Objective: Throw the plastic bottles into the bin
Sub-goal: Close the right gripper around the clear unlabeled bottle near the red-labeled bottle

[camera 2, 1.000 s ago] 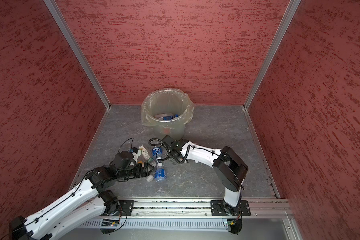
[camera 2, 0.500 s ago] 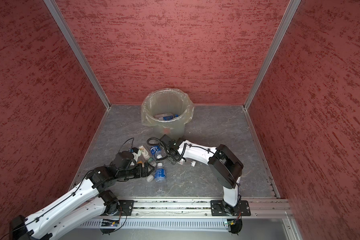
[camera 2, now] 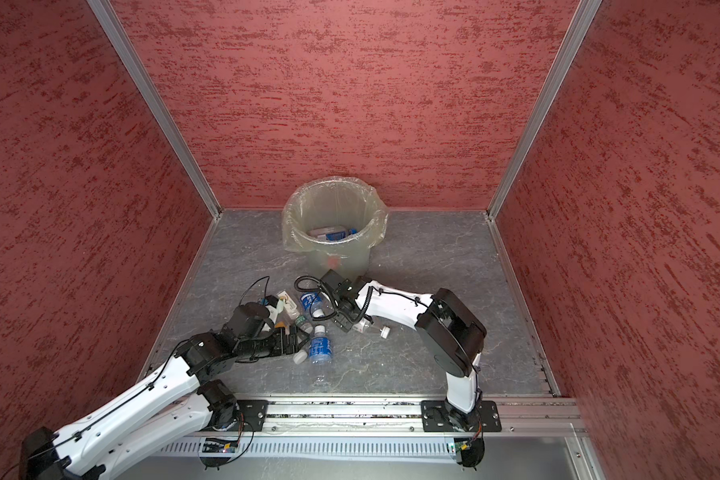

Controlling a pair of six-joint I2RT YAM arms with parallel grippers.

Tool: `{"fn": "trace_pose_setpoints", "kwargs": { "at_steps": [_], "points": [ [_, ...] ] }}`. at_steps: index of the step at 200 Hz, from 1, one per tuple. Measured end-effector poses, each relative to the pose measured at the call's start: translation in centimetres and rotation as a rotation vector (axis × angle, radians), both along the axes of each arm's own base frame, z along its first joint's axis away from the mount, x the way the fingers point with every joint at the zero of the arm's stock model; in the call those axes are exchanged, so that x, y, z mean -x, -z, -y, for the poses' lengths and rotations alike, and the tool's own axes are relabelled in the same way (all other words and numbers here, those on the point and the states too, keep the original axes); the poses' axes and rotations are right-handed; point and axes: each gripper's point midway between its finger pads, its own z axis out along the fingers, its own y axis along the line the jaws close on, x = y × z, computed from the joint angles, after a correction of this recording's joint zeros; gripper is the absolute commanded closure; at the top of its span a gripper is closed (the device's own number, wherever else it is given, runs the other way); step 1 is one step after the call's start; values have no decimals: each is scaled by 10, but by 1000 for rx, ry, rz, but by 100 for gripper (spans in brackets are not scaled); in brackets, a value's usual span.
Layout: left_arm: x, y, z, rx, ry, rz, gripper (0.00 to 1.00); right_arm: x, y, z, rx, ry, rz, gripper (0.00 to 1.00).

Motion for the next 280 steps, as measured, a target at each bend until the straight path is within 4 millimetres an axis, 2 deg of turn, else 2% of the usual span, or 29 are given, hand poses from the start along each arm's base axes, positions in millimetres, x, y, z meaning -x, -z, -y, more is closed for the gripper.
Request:
{"fn": "trace_pose_setpoints", "kwargs": {
  "at_steps": [20, 50, 78, 133, 155, 168, 181, 280],
  "points": [
    [0, -1, 0, 2, 0, 2, 3, 2, 0, -1, -7, -3, -12, 26],
    [0, -4, 0, 10, 0, 13, 3, 4, 1, -1, -12, 2, -25, 38],
    [0, -5, 0, 15, 0, 18, 3, 6, 1, 0, -15, 22, -29, 42],
    [0, -3, 0, 8, 0, 9, 3, 31, 1, 31, -4, 89, -64, 42],
    [-1, -1, 3, 10, 6, 1, 3, 40, -3, 40, -8, 109, -79, 35],
    [-2, 1, 6, 12, 12, -8, 3, 41, -5, 41, -16, 115, -81, 28],
    [-2, 2, 7, 12, 15, -13, 3, 42, -5, 39, -24, 116, -87, 26],
    [-1, -8, 6, 39, 15, 21, 3, 44, 16, 35, -37, 127, -171, 27]
  ]
}}
